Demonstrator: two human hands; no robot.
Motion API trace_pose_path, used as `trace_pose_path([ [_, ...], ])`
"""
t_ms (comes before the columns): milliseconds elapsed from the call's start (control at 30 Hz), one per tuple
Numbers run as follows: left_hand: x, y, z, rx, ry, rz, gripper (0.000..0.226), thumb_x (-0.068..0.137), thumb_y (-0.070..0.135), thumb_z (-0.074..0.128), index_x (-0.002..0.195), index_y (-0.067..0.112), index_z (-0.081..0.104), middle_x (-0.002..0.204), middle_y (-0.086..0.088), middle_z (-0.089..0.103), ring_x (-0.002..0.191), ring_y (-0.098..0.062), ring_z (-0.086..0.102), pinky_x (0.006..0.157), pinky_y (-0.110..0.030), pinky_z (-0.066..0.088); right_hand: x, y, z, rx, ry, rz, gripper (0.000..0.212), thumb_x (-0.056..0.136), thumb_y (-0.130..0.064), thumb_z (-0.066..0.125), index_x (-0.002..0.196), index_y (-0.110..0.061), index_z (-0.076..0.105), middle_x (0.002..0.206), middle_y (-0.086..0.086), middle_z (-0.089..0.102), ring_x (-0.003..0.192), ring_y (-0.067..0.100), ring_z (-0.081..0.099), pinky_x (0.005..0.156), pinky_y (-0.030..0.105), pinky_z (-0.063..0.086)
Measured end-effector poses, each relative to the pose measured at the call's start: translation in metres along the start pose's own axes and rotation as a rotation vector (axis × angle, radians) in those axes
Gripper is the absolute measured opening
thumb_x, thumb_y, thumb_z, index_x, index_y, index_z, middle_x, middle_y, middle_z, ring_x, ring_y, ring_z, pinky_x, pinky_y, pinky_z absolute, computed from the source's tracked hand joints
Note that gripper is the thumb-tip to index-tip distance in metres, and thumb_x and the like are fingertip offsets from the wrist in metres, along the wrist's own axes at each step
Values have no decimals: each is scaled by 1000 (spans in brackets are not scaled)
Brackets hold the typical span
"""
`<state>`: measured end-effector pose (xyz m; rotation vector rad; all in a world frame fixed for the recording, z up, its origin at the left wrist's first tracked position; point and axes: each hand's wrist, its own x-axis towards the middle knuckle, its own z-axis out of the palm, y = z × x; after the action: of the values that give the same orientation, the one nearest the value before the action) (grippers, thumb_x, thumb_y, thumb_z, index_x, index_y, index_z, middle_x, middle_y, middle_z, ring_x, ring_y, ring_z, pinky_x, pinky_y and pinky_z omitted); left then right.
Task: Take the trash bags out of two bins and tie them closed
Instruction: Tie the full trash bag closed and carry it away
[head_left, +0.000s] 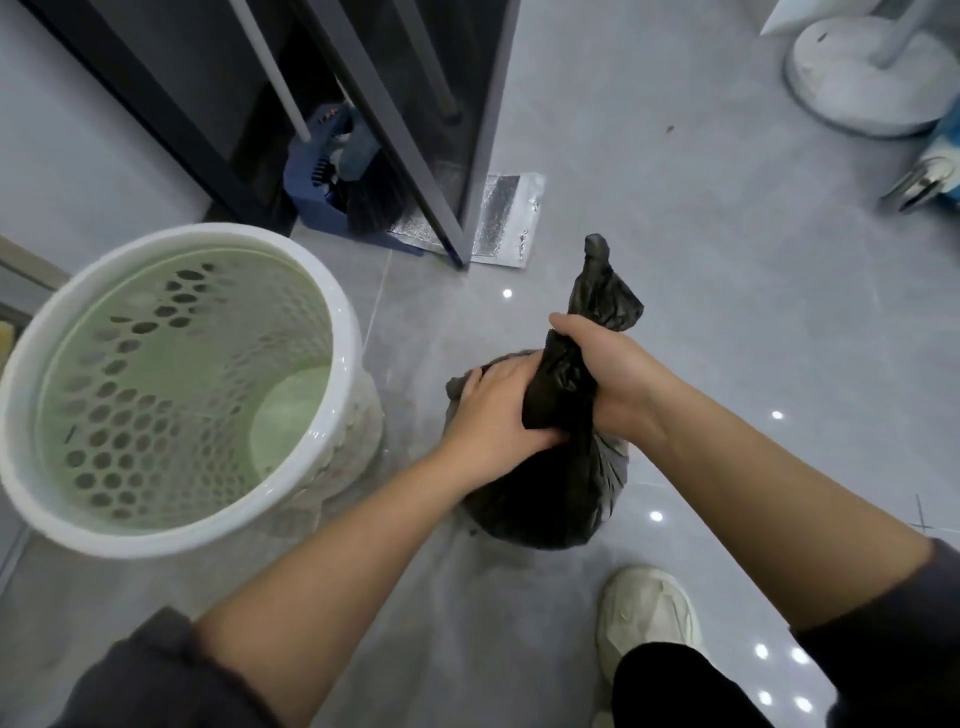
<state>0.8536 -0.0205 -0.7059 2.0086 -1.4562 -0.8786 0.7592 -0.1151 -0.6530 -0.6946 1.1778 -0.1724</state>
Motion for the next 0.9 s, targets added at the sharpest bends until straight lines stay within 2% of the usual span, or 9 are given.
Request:
trace_pose_path([
  [67, 7, -4, 12, -21, 60, 0, 36, 74, 42, 60, 105, 24, 61, 101, 4, 64, 97, -22, 58, 94, -48, 42, 2, -3, -9, -11, -32, -74, 15, 88, -20, 63, 86, -6, 60, 81, 12, 60, 76, 25, 62, 76, 35, 52],
  [133, 11, -7, 22, -91, 61, -59, 30, 79, 42, 52, 93, 17, 63, 92, 0, 66, 89, -25, 61, 85, -48, 47, 5, -8, -21, -33, -53, -163, 12, 87, -6, 62, 95, 1, 61, 87, 17, 61, 78, 27, 62, 78, 37, 52],
  [333, 16, -15, 35, -390, 45, -297, 39, 88, 49, 45, 116, 26, 60, 113, 5, 66, 109, -19, 60, 98, -42, 47, 12, -24, -44, -111, -128, -394, 47, 86, 14, 51, 128, -7, 52, 108, 12, 64, 91, 22, 68, 73, 25, 57],
  [467, 24, -13, 34, -513, 66, -295, 30, 99, 22, 44, 127, 19, 56, 118, 7, 60, 116, -14, 55, 98, -26, 41, 12, -23, -57, -494, 81, -561, 56, 90, -26, 62, 140, -28, 37, 127, -4, 53, 97, 4, 61, 66, 11, 50],
  [533, 27, -13, 33, -519, 73, -312, 31, 100, 21, 43, 128, 19, 56, 119, 8, 60, 114, -11, 54, 94, -22, 38, 10, -13, -79, -565, 222, -580, 71, 86, -50, 60, 146, -32, 26, 136, -9, 42, 105, 1, 53, 77, 14, 45],
  [600, 30, -14, 34, -544, 83, -332, 29, 100, 21, 43, 125, 19, 57, 118, 7, 60, 113, -12, 55, 92, -21, 38, 11, 6, -103, -531, 153, -509, 89, 78, -61, 55, 150, -32, 13, 148, -12, 33, 126, 3, 41, 103, 30, 37],
  [700, 32, -14, 34, -594, 103, -354, 24, 100, 21, 43, 117, 21, 60, 115, 4, 63, 110, -14, 58, 94, -25, 42, 18, 34, -109, -610, -94, -356, 104, 70, -63, 60, 151, -30, 5, 156, -13, 22, 133, -3, 27, 110, 27, 24],
  [800, 32, -8, 32, -645, 119, -370, 20, 100, 19, 42, 106, 22, 60, 107, 3, 66, 103, -14, 60, 90, -27, 45, 39, 45, -93, -815, -160, -445, 91, 64, -67, 72, 141, -42, 29, 136, -21, 49, 129, 3, 43, 114, 49, 25],
  [900, 32, -2, 26, -690, 110, -387, 23, 99, 15, 42, 93, 23, 63, 96, 4, 68, 95, -14, 63, 83, -26, 49, 50, 47, -77, -1001, -78, -582, 51, 64, -70, 68, 107, -44, 57, 106, -18, 63, 110, 7, 56, 108, 56, 29],
])
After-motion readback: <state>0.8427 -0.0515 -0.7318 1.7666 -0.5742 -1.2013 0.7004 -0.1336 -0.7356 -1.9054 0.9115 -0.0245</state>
